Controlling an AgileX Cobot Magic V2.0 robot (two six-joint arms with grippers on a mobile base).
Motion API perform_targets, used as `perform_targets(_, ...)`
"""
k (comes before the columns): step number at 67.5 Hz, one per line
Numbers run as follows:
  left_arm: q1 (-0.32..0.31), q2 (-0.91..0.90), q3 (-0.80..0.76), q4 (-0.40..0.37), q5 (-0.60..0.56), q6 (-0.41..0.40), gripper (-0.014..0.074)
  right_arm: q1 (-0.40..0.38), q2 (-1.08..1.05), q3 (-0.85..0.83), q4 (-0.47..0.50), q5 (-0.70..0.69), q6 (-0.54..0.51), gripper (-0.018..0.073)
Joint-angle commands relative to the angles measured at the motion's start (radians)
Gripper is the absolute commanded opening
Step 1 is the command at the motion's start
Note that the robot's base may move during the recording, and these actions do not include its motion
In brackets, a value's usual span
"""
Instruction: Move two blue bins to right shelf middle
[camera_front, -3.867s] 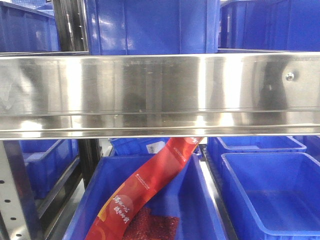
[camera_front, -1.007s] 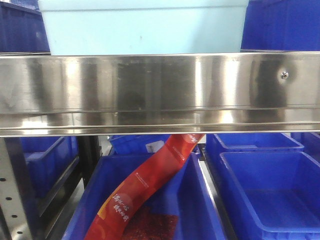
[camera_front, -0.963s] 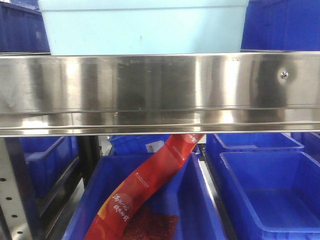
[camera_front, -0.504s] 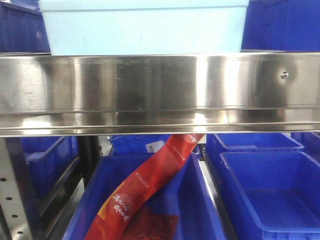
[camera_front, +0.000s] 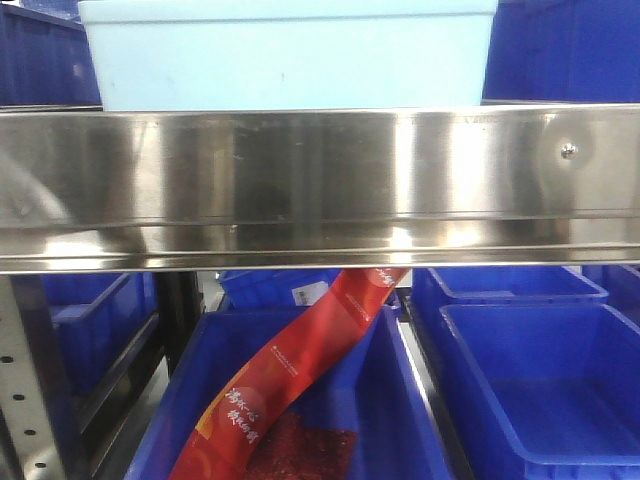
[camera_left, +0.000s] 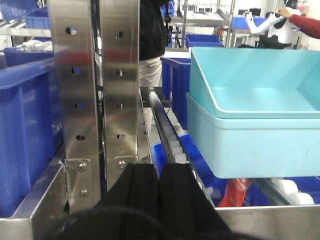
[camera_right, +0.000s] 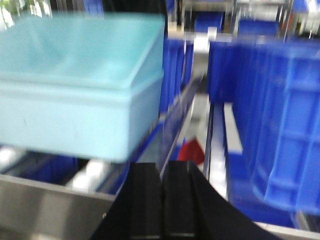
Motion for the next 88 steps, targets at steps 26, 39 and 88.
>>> perform_targets(26,0.003,-0.017,0.002,0.003,-0.026,-0.007,-0.0111,-0.005,-0.066,0.002,-0.009,-0.035,-0.005,-0.0162)
perform_targets(39,0.003,-0.017,0.002,0.003,-0.026,-0.007,-0.0111,-0.005,-0.066,0.002,-0.009,-0.035,-0.005,-0.0162)
perform_targets(88,0.084,-0.175,0.469,-0.057,-0.319,-0.001,-0.0111,-0.005,-0.066,0.002,-0.009,-0.035,-0.005,-0.0162)
